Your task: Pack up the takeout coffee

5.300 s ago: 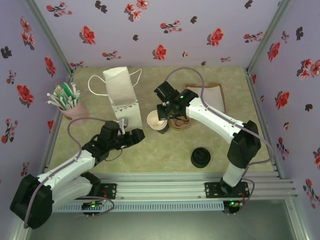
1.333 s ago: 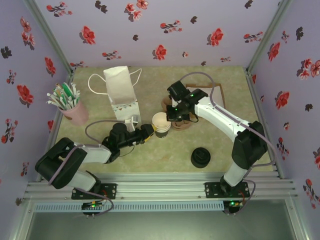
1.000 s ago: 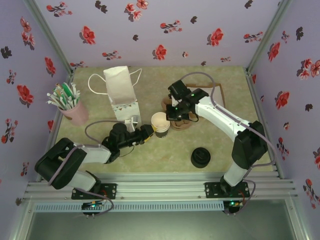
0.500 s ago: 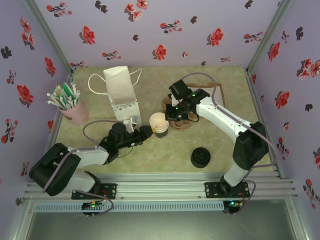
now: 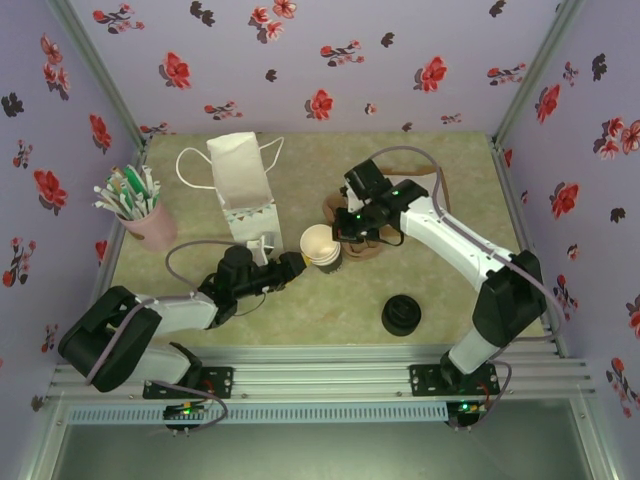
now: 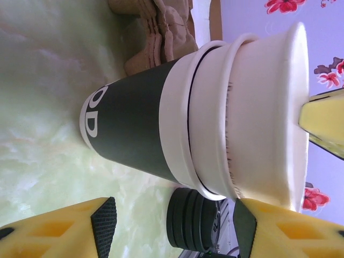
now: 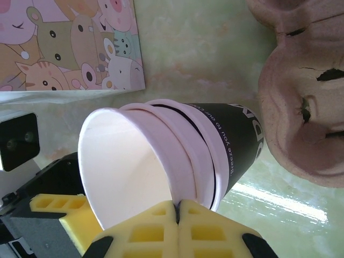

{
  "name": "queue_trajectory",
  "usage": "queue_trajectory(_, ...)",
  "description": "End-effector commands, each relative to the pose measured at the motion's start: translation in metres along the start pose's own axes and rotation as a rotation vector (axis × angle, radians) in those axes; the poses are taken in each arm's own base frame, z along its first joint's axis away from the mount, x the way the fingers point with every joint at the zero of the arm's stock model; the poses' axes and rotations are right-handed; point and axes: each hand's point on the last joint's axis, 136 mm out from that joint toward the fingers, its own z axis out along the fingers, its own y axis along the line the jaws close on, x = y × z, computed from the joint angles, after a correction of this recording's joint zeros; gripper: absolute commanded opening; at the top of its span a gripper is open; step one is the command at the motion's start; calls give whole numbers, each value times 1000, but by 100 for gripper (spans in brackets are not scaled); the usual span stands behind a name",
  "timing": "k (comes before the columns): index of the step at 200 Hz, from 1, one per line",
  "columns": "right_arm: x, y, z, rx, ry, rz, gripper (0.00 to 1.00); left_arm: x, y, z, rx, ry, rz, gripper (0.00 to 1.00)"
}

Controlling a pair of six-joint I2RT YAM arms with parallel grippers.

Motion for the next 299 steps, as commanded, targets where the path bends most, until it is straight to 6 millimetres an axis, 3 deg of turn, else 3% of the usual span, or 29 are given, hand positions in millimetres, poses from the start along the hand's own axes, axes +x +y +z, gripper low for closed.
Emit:
queue_trajectory(1, 0, 13, -13, -73, -22, 4, 0, -8, -6, 1, -2, -22, 30, 61)
queue_trajectory(70, 2, 9, -24, -65, -46, 9, 0, -8, -9, -3, 2, -26, 29, 62)
queue_trajectory(169, -3, 19, -87, -49, -170, -51, 0, -12, -33, -20, 1, -40, 76, 71)
queue_trajectory(229, 24, 19, -117, -80, -193, -64, 1, -5, -47, -60, -66, -71, 149, 99)
queue_trajectory(245, 36, 16, -119, -80, -181, -71, 2, -1, -52, -71, -81, -72, 170, 99)
queue_trajectory(270, 59, 10, -113, -63, -140, -89, 4, 6, -57, -83, -109, -61, 208, 99)
queue_trajectory(299, 86, -3, -90, -20, -74, -89, 4, 19, -62, -85, -126, -26, 242, 99)
